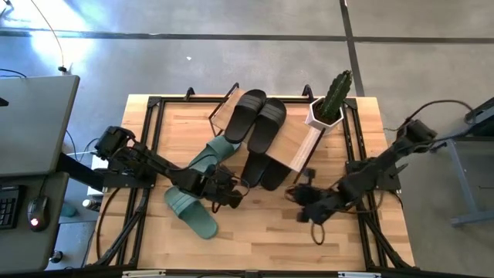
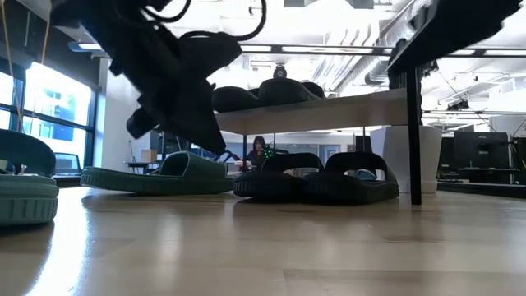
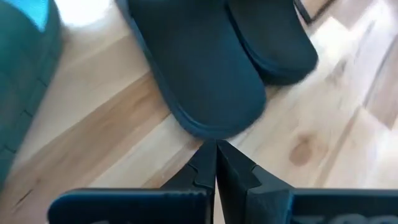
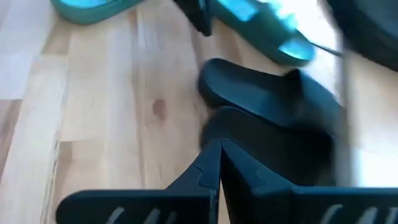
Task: Pick and place slides into the shelf
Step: Move the black slide under the shelf
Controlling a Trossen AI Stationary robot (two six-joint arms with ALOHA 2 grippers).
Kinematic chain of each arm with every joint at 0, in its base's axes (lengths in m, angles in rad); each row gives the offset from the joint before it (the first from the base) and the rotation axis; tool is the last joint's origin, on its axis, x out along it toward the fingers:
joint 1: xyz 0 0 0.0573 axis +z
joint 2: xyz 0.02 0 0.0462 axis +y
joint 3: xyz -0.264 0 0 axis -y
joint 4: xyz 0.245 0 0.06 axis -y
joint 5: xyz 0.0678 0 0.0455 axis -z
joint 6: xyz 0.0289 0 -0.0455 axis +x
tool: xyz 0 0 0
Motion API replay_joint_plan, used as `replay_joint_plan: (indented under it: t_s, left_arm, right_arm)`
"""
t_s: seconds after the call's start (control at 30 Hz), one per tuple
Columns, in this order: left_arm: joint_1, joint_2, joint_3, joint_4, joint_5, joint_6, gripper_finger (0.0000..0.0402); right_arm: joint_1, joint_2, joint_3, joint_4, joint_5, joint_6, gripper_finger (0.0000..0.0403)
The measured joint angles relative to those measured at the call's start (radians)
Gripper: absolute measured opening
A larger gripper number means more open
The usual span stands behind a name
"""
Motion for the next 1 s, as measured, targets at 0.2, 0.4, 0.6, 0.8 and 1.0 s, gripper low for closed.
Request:
replay_joint_plan:
  t_s: [0.2, 0.4, 0.6, 0.8, 1.0]
  left_arm:
    - [0.001, -0.003, -0.049, 0.169, -0.062, -0.044, 0.0]
    - [0.002, -0.003, -0.049, 0.142, -0.188, -0.154, 0.0]
    - [0.007, -0.002, -0.049, 0.043, -0.327, -0.39, 0.0]
    - [0.056, 0.023, -0.05, 0.043, -0.226, -0.483, 0.0]
    - [0.073, 0.05, -0.049, 0.1, -0.158, -0.528, 0.0]
  right_arm:
    - [0.122, -0.143, 0.0, -0.135, 0.089, 0.206, 0.0]
    - [0.19, -0.177, 0.0, -0.179, 0.132, 0.309, 0.0]
    - [0.215, -0.178, -0.001, -0.31, 0.123, 0.468, 0.0]
    - [0.262, -0.178, -0.001, -0.391, 0.105, 0.632, 0.0]
    - [0.335, -0.178, -0.001, -0.469, 0.106, 0.818, 0.0]
